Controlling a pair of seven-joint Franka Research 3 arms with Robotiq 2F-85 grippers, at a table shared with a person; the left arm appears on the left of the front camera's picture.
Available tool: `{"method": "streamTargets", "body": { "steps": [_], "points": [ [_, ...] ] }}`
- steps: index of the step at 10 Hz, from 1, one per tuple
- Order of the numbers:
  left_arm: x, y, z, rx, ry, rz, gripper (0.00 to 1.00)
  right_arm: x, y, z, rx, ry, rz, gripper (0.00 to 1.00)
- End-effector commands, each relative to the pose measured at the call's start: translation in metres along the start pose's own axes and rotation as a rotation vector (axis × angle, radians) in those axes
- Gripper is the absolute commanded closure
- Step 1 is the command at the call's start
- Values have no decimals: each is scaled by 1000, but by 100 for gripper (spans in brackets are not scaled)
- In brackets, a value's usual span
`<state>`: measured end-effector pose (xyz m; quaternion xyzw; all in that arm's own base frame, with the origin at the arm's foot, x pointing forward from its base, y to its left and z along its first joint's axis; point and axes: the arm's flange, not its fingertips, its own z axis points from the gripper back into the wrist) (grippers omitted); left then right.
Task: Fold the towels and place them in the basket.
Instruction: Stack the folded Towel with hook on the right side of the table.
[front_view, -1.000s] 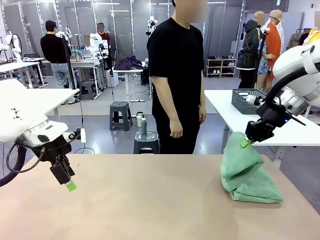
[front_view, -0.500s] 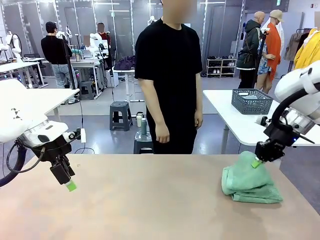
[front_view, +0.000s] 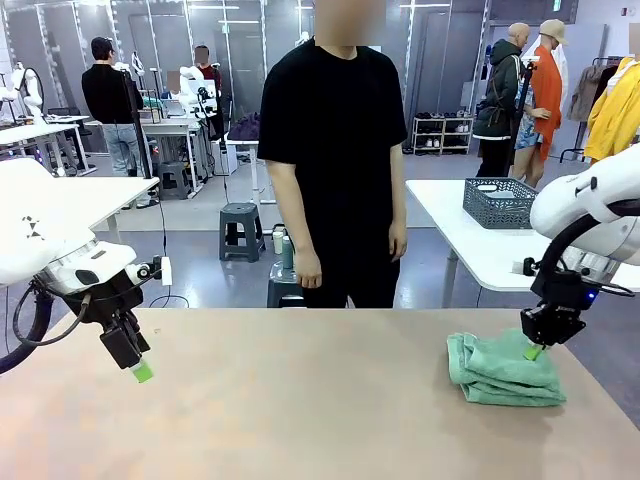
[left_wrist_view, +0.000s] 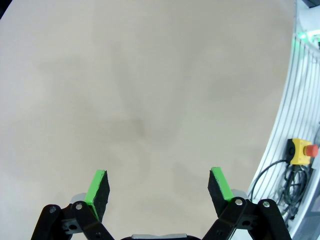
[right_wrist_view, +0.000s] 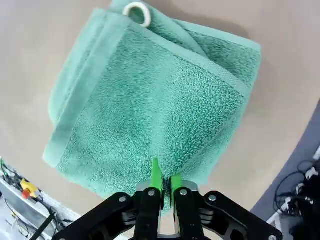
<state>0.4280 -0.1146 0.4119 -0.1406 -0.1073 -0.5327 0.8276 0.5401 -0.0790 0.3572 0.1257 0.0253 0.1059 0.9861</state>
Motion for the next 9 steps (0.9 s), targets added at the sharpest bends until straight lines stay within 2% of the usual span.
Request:
{"method": "streamTargets", "body": {
  "steps": [1,2,3,4,6,7,9],
  "points": [
    [2,3,1,2,12,-2,0,6,4,2,-32,15,-39,54],
    [2,3,1,2,12,-2,0,4,4,4,-28,12,-37,26],
    [2,3,1,2,12,-2,0,2,5,7,-36,14,-38,16],
    [2,3,1,2,12,-2,0,2,6,9,-39,13,-35,0],
    [2,3,1,2,12,-2,0,2,11,14,-49,1,-35,0],
    [2,3,1,2,12,-2,0,2,14,20,-56,-10,-32,17],
    [2,3,1,2,12,-2,0,1,22,30,-78,-24,-31,0]
  ]
}}
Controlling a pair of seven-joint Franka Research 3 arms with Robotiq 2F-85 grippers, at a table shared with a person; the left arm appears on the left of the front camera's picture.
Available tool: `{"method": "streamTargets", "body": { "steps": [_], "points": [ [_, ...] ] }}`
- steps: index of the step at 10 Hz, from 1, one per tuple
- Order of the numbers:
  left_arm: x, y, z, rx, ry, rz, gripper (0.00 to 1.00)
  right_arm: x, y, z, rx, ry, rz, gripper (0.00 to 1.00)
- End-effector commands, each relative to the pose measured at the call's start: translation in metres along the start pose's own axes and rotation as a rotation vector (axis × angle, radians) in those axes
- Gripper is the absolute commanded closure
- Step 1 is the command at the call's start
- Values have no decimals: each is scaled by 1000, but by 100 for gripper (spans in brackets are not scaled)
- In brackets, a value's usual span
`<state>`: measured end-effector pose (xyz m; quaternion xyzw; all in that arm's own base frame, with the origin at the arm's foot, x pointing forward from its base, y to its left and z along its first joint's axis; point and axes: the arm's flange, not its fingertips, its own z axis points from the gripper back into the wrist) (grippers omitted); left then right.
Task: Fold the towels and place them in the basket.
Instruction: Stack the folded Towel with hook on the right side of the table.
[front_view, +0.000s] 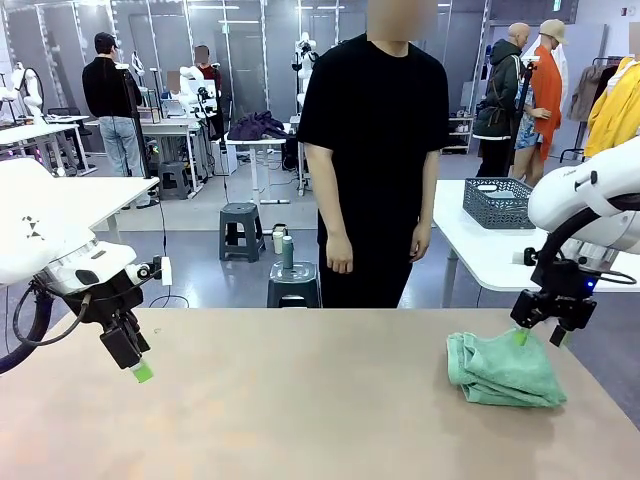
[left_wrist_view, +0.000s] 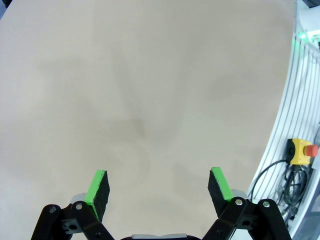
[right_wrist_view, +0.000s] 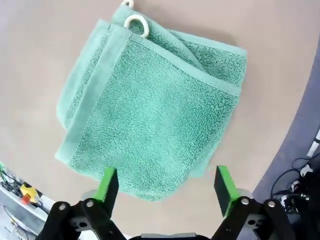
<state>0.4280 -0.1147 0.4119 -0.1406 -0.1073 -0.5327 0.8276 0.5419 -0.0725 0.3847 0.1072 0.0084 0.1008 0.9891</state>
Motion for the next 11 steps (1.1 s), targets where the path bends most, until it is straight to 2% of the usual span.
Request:
{"method": "streamTargets", "body": {
  "steps": [1,2,3,11],
  "points": [
    [2,3,1,2,12,-1,0,1,13,11,-47,3,-24,0],
    [2,3,1,2,12,-1,0,9,19,12,-72,6,-50,0],
    [2,3,1,2,12,-1,0,1,4,6,-11,-8,2,0],
    [2,3,1,2,12,-1,0,1,4,6,-11,-8,2,0]
  ]
}}
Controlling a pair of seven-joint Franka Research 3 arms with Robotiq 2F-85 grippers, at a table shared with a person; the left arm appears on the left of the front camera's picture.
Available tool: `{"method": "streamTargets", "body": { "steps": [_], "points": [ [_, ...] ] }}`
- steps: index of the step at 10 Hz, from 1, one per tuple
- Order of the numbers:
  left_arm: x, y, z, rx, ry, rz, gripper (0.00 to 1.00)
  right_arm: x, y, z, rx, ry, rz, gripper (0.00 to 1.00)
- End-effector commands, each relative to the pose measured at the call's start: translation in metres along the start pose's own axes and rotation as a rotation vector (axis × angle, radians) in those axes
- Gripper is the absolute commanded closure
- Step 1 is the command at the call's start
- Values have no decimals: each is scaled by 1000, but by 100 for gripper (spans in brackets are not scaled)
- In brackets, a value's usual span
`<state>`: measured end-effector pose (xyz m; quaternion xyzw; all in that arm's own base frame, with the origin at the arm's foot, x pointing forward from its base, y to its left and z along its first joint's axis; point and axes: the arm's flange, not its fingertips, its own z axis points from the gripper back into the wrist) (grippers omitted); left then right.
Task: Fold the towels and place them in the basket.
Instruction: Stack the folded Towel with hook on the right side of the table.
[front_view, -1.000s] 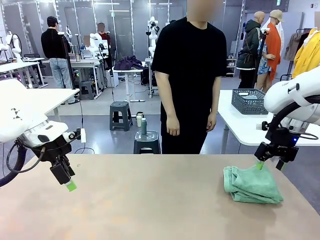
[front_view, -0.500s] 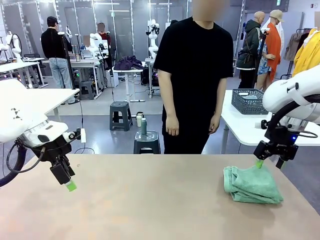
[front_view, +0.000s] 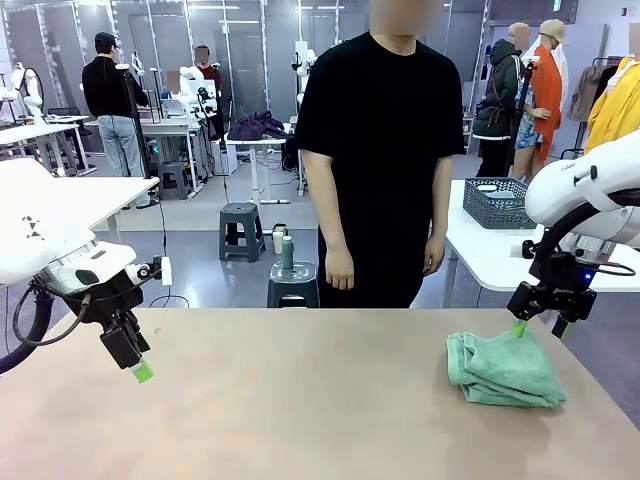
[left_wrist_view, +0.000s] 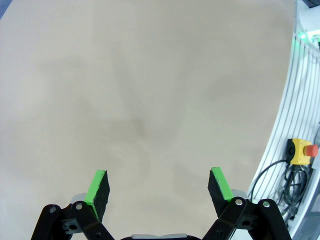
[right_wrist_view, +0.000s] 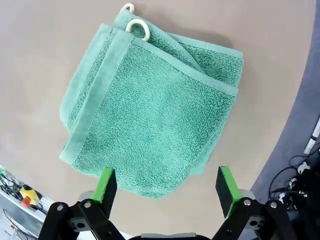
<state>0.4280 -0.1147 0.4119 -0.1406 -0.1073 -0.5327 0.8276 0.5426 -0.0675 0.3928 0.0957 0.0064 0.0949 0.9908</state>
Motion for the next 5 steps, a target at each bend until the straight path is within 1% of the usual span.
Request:
{"method": "streamTargets", "body": {
  "steps": [1,5],
  "points": [
    [2,3,1,2,12,-2,0,-1,-2,-1,13,-5,14,0],
    [2,3,1,2,12,-2,0,-1,-2,-1,13,-5,14,0]
  ]
}}
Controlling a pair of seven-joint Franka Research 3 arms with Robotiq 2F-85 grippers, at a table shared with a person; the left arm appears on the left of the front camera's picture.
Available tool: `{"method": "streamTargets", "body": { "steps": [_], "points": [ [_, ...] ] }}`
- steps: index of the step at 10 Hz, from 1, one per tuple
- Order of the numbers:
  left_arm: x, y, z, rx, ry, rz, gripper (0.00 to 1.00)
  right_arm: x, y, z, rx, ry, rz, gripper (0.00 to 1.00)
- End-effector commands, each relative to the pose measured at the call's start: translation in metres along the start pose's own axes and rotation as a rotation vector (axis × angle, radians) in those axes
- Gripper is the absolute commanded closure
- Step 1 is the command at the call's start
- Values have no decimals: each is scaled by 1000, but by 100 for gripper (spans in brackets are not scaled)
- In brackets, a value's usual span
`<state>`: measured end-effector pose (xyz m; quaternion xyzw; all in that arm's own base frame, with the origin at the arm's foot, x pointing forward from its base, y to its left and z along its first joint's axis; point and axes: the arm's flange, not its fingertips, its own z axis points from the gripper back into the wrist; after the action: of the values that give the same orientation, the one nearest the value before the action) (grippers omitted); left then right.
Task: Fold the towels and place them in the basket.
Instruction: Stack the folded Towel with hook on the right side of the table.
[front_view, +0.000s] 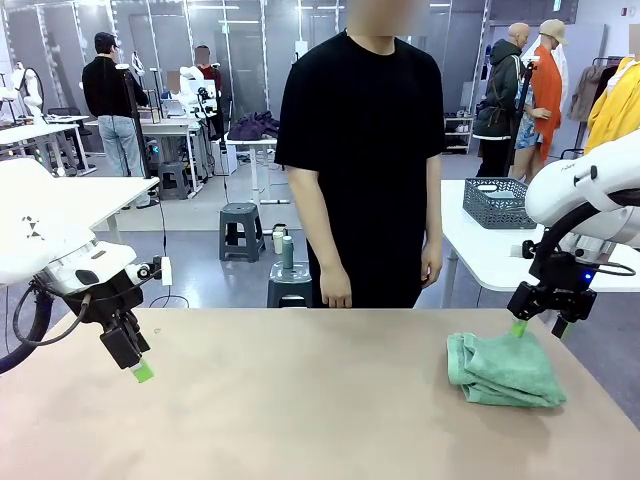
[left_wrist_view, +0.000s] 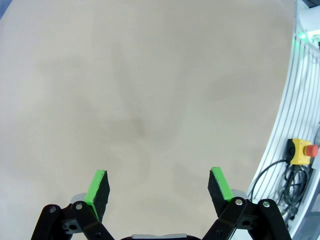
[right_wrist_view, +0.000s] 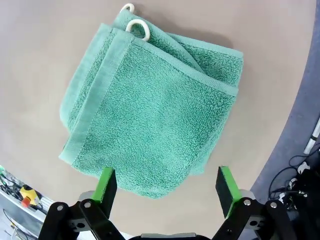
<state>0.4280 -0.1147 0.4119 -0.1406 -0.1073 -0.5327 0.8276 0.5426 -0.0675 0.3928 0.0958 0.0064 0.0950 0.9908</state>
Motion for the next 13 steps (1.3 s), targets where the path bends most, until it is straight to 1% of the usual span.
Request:
{"method": "streamTargets", "body": {
  "steps": [1,3,4,5,6,7,9,10,12,13],
  "points": [
    [2,3,1,2,12,-2,0,-1,-2,-1,12,-5,14,0],
    [2,3,1,2,12,-2,0,0,0,0,0,0,0,0],
    [0,0,0,0,0,0,0,-11,7,20,-48,-81,45,0],
    [6,-1,16,42,21,-44,0,-21,12,37,-41,-97,68,0],
    [8,-4,43,-26,4,-57,0,-32,18,51,-25,-119,115,0],
    [4,-5,65,-44,2,-67,0,-45,24,68,-32,-152,173,0],
    [-22,-4,108,-134,-50,-110,0,-75,28,100,-30,-225,277,0],
    [-42,-2,132,-172,-85,-131,0,-97,24,118,-1,-268,346,0],
    [-86,6,166,-161,-156,-179,0,-140,14,140,16,-343,452,0],
    [-113,11,178,-184,-205,-220,0,-159,6,147,39,-369,491,0]
  ]
}}
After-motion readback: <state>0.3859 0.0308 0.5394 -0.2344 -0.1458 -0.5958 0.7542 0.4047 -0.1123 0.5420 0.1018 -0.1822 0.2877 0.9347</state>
